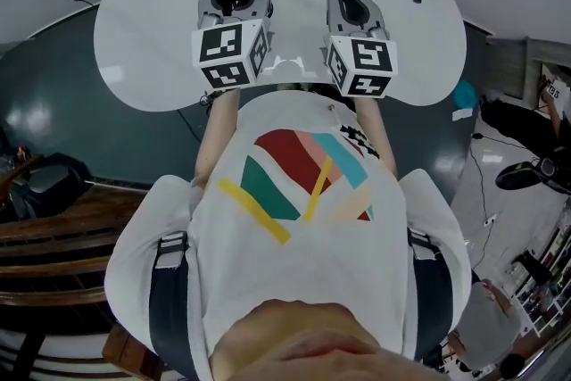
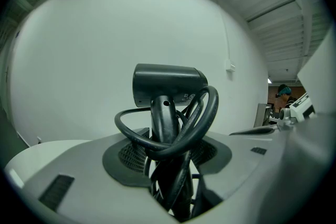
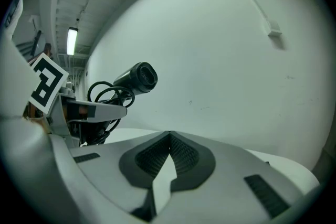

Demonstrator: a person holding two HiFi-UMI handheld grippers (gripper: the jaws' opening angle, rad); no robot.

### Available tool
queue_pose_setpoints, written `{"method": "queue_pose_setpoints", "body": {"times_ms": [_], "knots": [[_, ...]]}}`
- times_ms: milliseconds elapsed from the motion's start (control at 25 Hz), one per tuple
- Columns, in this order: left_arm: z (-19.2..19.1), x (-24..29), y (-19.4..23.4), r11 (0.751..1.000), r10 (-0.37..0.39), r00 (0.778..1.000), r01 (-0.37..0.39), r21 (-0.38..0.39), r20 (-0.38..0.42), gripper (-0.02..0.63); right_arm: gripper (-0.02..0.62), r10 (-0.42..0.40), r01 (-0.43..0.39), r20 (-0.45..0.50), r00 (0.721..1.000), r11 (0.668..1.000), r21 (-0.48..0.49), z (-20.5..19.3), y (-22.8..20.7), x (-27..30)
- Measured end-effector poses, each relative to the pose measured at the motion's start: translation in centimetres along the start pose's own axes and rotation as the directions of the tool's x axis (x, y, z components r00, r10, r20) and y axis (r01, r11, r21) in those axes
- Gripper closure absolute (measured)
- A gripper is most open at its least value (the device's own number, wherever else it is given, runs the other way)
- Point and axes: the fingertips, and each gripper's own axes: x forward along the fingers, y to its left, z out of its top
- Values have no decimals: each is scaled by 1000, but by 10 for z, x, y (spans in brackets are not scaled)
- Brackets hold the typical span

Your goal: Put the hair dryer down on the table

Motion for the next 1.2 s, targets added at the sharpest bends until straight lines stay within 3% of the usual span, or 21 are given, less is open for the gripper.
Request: {"method": "queue_pose_setpoints", "body": {"times_ms": [240, 760, 1200], "knots": [[7, 3, -5, 998, 11, 1000, -10, -54, 18, 385, 586, 47, -46, 26, 999, 998, -38, 17, 2, 3], [14, -4, -18, 998, 54, 998, -54, 19, 28, 385, 586, 39, -37, 63, 997, 999, -21, 26, -19, -2], [12, 0, -17, 999, 53, 998, -54, 10, 23, 385, 586, 18, -18, 57, 998, 1000, -8, 19, -28, -8]]}}
